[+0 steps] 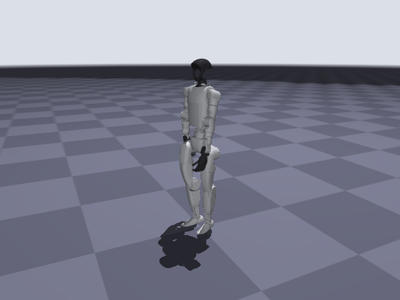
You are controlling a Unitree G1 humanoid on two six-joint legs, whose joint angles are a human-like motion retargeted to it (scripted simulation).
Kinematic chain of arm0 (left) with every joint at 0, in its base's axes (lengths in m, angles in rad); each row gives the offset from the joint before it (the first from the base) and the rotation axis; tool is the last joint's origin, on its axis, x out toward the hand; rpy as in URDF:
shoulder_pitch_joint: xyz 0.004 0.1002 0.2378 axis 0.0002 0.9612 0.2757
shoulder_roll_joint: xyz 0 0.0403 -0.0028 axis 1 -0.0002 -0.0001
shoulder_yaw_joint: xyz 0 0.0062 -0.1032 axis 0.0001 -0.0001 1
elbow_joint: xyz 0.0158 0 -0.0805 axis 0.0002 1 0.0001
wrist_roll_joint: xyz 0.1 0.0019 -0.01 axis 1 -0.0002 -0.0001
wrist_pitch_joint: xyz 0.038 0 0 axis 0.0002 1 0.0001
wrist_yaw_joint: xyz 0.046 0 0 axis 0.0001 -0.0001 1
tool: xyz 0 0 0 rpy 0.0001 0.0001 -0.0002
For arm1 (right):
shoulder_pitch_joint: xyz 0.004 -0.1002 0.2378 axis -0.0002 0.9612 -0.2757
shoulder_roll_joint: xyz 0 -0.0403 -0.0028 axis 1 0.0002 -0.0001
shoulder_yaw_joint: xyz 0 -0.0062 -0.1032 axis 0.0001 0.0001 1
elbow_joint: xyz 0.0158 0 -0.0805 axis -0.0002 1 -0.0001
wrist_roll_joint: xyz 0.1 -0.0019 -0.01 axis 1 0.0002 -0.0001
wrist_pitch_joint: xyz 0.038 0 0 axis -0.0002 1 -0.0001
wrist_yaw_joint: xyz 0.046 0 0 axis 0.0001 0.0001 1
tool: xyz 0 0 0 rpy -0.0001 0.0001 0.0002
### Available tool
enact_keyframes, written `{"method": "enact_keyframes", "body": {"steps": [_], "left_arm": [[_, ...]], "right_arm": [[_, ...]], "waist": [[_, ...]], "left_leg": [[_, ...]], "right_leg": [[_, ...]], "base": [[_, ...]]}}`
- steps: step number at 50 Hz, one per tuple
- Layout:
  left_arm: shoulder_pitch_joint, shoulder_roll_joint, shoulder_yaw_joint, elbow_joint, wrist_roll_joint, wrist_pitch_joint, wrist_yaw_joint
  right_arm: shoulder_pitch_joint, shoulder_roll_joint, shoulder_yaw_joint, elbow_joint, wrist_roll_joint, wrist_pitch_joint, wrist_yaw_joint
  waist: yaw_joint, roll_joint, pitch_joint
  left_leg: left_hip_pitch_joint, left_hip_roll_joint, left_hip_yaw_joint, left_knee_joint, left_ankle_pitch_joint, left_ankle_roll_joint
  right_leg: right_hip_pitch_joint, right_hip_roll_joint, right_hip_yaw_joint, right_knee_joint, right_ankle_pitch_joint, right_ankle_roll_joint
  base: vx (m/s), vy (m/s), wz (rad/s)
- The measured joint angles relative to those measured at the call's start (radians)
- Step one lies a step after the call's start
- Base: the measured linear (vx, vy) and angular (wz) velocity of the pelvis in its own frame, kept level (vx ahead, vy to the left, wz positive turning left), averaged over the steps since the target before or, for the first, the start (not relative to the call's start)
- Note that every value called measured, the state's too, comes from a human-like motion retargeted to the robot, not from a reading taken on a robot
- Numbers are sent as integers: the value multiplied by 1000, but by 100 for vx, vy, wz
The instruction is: In place motions
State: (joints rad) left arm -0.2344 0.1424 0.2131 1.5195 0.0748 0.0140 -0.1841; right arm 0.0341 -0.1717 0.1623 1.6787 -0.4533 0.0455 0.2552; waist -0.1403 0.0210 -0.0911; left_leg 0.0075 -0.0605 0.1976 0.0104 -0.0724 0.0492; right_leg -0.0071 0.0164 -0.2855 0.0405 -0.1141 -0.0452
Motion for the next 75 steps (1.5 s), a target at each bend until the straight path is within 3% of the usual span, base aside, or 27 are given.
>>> {"method": "enact_keyframes", "body": {"steps": [13,23,50,75], "left_arm": [[258,-39,141,171,48,1,9],[424,-49,195,180,61,34,0],[102,-16,31,9,14,5,-21],[248,-31,98,171,76,16,-20]], "right_arm": [[-172,104,63,-212,50,-56,90],[-240,121,75,-297,76,-86,101],[-22,1,11,0,-7,-16,-1],[-11,44,34,-150,-52,-43,28]], "waist": [[8,-7,-5],[9,-13,-3],[-2,-5,4],[-45,-3,13]], "left_leg": [[4,-3,-6,-1,-3,-2],[1,-7,-20,0,-2,-1],[-5,-2,-5,-1,3,1],[-4,-7,-31,4,2,4]], "right_leg": [[-1,-1,14,3,0,1],[1,-3,8,3,-2,3],[-4,-4,2,-1,7,5],[-14,3,-17,2,16,-8]], "base": [[0,0,2],[0,0,0],[0,0,0],[0,0,9]]}}
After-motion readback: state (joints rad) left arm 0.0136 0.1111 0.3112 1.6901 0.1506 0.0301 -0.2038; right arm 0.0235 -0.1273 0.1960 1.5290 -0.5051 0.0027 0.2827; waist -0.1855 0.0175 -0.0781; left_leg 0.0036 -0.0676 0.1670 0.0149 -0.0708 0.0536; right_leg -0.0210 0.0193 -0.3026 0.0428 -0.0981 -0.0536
